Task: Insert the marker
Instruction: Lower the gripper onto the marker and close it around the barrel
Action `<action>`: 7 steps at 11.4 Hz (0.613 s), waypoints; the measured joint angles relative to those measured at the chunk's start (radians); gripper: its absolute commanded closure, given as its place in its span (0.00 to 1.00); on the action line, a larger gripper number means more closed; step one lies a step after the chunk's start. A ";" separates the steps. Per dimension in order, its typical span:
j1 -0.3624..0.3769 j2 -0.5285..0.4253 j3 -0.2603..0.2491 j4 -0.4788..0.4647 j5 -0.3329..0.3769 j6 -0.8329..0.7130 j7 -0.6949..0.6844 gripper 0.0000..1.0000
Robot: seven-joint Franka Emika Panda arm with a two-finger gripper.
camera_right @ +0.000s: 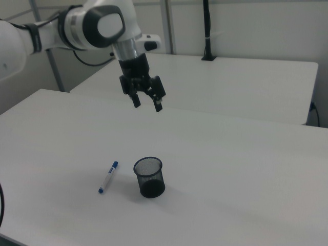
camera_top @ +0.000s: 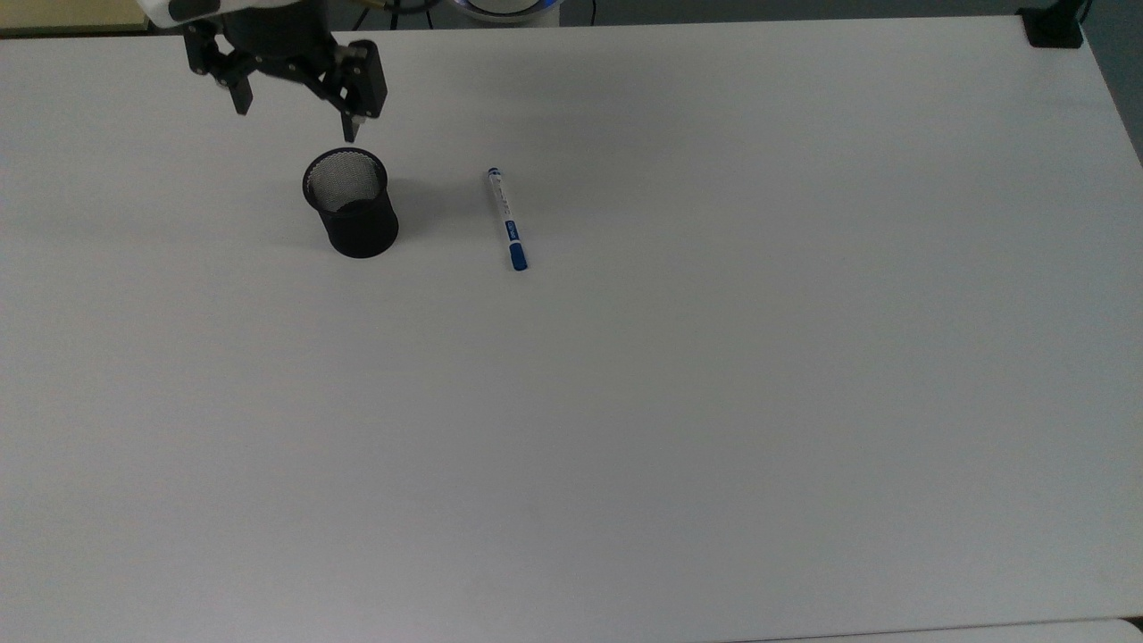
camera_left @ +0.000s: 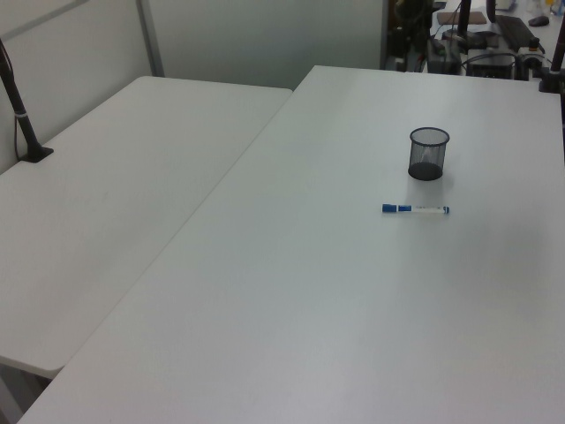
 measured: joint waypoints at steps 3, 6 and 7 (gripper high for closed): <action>0.003 0.062 0.002 -0.004 0.000 0.037 0.010 0.00; 0.069 0.066 0.008 -0.042 0.051 -0.001 -0.055 0.00; 0.083 0.067 0.008 -0.055 0.077 -0.011 -0.080 0.00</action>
